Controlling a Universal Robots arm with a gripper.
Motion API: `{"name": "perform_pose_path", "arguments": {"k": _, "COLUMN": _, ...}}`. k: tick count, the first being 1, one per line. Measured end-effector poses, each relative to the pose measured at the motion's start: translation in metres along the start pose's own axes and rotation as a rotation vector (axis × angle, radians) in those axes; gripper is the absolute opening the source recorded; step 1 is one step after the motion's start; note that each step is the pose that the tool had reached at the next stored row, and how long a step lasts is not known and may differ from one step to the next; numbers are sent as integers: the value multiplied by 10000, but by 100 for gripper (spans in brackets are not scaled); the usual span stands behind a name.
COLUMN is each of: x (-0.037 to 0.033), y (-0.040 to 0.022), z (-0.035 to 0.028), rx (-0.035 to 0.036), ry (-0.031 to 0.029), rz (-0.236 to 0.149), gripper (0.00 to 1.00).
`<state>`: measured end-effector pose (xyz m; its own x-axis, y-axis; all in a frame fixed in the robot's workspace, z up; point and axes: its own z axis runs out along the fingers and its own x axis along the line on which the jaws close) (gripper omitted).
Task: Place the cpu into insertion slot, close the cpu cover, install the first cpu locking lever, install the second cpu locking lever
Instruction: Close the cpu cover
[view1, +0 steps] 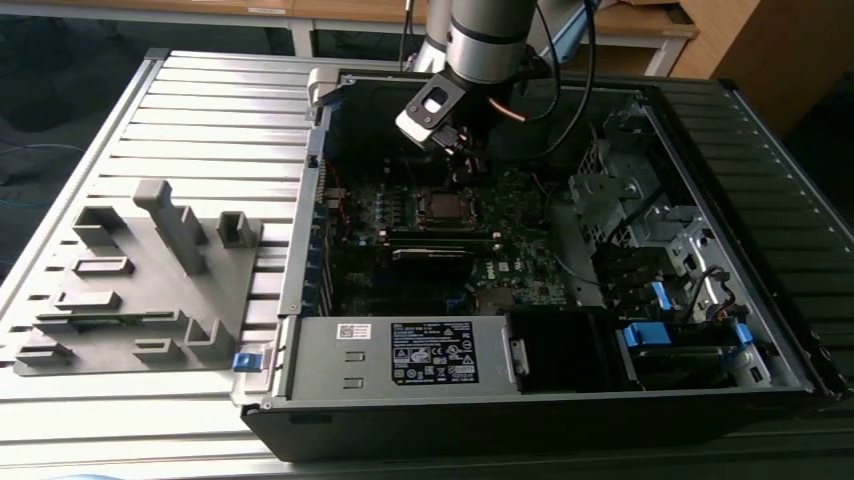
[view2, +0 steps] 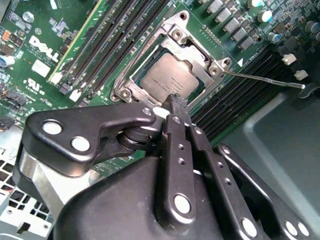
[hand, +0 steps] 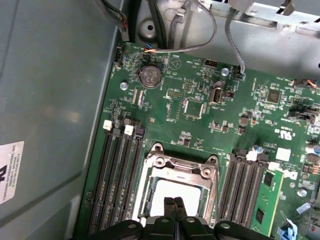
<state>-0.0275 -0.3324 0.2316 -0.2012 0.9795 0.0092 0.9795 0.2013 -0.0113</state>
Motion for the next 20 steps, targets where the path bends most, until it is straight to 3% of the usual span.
{"name": "perform_pose_path", "arguments": {"k": 20, "x": 0, "y": 0, "z": 0, "rx": 2, "ry": 0, "rz": -311, "gripper": 11}}
